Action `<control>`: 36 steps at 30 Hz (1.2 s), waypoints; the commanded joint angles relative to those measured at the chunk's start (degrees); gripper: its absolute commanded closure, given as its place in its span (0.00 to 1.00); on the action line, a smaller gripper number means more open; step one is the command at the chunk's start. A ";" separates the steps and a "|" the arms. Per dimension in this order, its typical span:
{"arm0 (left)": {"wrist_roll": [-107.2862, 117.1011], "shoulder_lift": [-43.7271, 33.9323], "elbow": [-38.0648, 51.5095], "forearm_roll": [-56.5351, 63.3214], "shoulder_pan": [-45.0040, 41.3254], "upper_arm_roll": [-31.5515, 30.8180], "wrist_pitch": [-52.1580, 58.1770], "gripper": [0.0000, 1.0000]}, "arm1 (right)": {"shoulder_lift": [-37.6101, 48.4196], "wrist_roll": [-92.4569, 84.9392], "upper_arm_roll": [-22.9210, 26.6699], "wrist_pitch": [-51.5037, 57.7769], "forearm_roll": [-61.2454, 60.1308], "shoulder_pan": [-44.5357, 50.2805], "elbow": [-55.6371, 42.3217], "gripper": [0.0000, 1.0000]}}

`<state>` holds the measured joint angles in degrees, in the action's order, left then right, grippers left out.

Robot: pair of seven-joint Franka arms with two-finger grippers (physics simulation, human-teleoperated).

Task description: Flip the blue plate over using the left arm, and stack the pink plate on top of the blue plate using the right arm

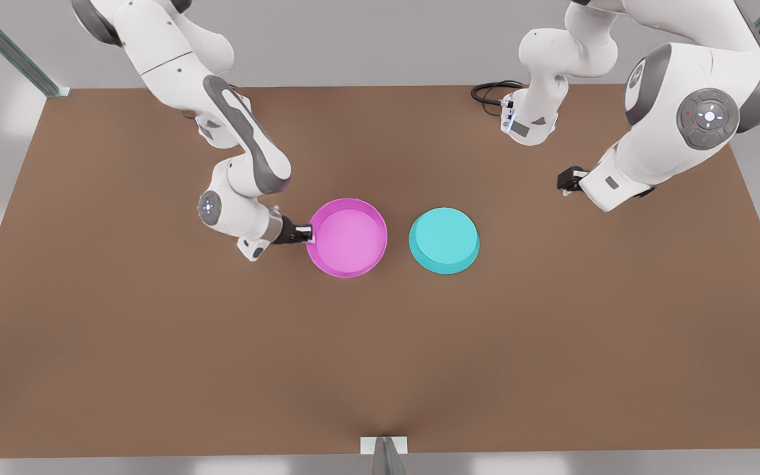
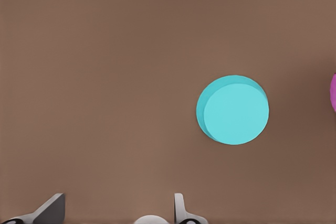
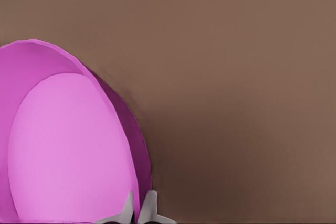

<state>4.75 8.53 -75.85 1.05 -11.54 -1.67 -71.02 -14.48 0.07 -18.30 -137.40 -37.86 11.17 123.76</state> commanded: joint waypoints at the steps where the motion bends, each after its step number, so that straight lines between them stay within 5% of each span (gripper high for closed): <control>1: 0.00 0.00 0.00 0.01 0.03 0.00 0.00 0.00 | -0.02 0.63 1.33 0.12 0.16 1.57 -0.36 0.79; 6: 0.09 0.00 -0.09 -0.08 -0.24 0.00 0.09 0.00 | -2.13 5.29 19.53 0.55 -6.52 26.18 -4.67 0.79; 11: 0.00 0.00 0.00 -0.08 -0.06 0.00 0.09 0.00 | -7.84 10.91 29.64 0.91 -9.07 40.77 -12.05 0.79; 16: 0.00 0.00 0.00 -0.08 0.11 0.00 0.09 0.00 | -16.10 19.17 32.63 3.28 -9.86 46.66 -23.65 0.79; 19: -0.09 0.08 0.00 0.01 0.03 0.00 0.00 0.00 | -20.32 21.28 38.78 3.98 -13.99 54.31 -27.43 0.79; 28: -0.09 0.00 0.00 -0.08 0.11 0.00 0.00 0.00 | -28.06 24.80 40.63 5.92 -14.08 56.77 -36.58 0.79; 29: -0.09 0.08 0.00 0.01 0.03 0.00 -0.09 0.00 | -28.06 24.80 40.63 5.92 -14.08 56.77 -36.58 0.65; 30: -0.09 0.00 0.00 0.00 0.03 0.00 0.00 0.00 | -28.06 24.80 40.63 6.00 -14.08 56.77 -36.58 0.00; 36: -0.09 -0.09 0.00 -0.08 0.20 0.00 0.00 0.00 | -27.97 24.80 41.07 8.46 -13.99 56.60 -37.28 0.00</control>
<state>4.66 8.44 -75.85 0.99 -11.27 -1.67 -71.01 -42.45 24.87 22.98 -128.86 -51.85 67.76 86.49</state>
